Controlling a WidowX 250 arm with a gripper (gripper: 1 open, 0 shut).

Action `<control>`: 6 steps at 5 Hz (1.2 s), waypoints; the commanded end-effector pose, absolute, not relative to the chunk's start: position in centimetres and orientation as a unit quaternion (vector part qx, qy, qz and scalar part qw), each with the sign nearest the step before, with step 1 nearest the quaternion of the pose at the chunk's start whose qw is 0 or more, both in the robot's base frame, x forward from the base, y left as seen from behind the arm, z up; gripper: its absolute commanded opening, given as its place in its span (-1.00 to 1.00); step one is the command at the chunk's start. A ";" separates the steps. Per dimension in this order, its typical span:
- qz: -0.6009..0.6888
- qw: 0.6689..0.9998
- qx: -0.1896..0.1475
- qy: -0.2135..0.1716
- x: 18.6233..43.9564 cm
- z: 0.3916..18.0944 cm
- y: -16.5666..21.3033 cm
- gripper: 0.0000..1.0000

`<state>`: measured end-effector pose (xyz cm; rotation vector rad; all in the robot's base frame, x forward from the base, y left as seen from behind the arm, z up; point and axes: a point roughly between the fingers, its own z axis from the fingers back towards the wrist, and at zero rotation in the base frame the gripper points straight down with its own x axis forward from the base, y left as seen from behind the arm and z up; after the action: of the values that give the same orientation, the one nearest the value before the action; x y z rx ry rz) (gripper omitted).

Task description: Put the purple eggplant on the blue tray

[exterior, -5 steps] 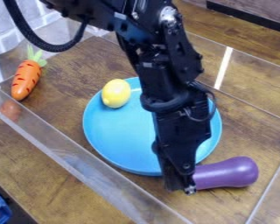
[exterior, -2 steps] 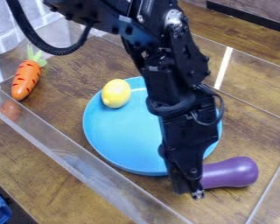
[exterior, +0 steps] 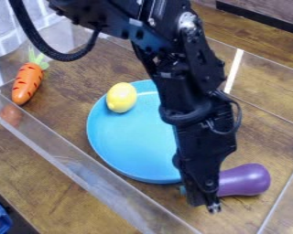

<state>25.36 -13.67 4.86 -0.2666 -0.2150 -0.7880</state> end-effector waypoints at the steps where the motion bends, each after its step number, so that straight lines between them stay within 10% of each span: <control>1: -0.398 0.897 -0.131 -0.139 26.0 6.3 -14.8 -1.00; 6: -0.427 0.877 -0.138 -0.170 26.7 6.7 -16.1 -1.00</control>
<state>26.07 -15.16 5.41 -0.2872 -0.3027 -0.8638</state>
